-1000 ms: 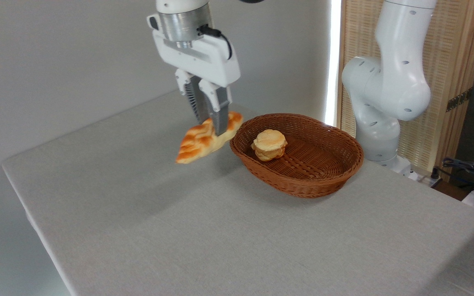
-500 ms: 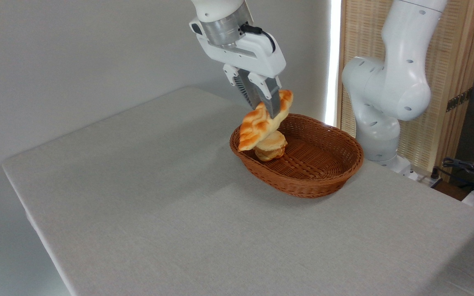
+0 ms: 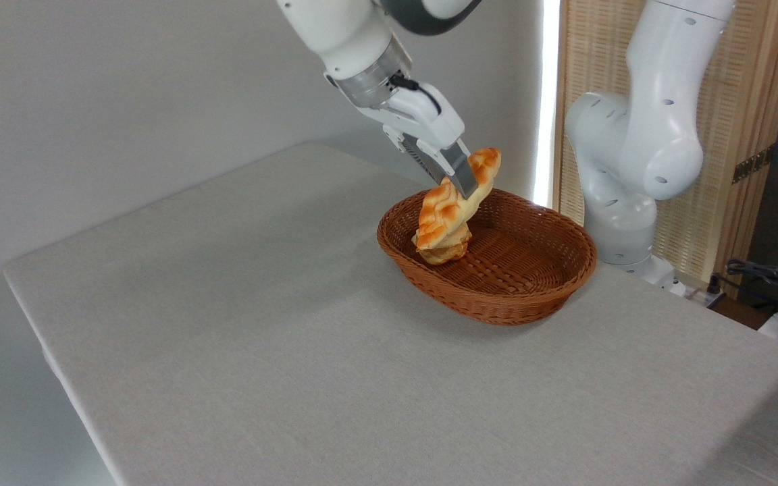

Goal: Put bread into the basket
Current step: 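Lower the roll into the basket beside the round bun, then open the gripper and raise it away from the basket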

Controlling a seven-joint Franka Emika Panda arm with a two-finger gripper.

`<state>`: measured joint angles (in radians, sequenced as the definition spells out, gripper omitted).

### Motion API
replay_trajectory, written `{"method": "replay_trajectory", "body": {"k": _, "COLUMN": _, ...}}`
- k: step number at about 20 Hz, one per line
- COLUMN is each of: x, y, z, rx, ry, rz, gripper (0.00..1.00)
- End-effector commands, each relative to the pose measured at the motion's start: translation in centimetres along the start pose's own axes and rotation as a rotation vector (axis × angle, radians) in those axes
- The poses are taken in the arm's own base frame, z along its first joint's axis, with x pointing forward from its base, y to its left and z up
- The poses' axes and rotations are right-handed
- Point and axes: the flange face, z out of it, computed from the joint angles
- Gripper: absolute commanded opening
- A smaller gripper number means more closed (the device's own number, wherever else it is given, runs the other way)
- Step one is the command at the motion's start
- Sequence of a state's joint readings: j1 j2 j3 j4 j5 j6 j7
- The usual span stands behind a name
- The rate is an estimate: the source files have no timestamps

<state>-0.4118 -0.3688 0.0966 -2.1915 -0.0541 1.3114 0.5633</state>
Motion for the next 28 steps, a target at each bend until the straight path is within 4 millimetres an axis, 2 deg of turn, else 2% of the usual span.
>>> {"method": "replay_trajectory", "body": {"k": 1, "x": 1.1, "y": 0.6, "z": 0.6, "rx": -0.01, "ry": -0.015, "rz": 0.039, "gripper": 0.91}}
{"method": "replay_trajectory", "body": {"k": 6, "x": 2.3, "y": 0.8, "z": 0.8, "rx": 0.005, "ry": -0.01, "rz": 0.055, "gripper": 0.91}}
{"method": "replay_trajectory", "body": {"k": 12, "x": 3.3, "y": 0.8, "z": 0.7, "rx": 0.028, "ry": 0.014, "rz": 0.065, "gripper": 0.97}}
{"method": "replay_trajectory", "body": {"k": 14, "x": 3.3, "y": 0.7, "z": 0.0, "rx": 0.042, "ry": 0.04, "rz": 0.064, "gripper": 1.0}}
{"method": "replay_trajectory", "body": {"k": 19, "x": 3.6, "y": -0.7, "z": -4.8, "rx": 0.16, "ry": 0.236, "rz": 0.049, "gripper": 1.0}}
{"method": "replay_trajectory", "body": {"k": 21, "x": 3.2, "y": -2.7, "z": -6.7, "rx": 0.195, "ry": 0.325, "rz": 0.016, "gripper": 1.0}}
{"method": "replay_trajectory", "body": {"k": 25, "x": 3.8, "y": -5.8, "z": -8.7, "rx": 0.326, "ry": 0.435, "rz": -0.022, "gripper": 1.0}}
{"method": "replay_trajectory", "body": {"k": 28, "x": 3.7, "y": -7.9, "z": -11.0, "rx": 0.367, "ry": 0.511, "rz": -0.059, "gripper": 1.0}}
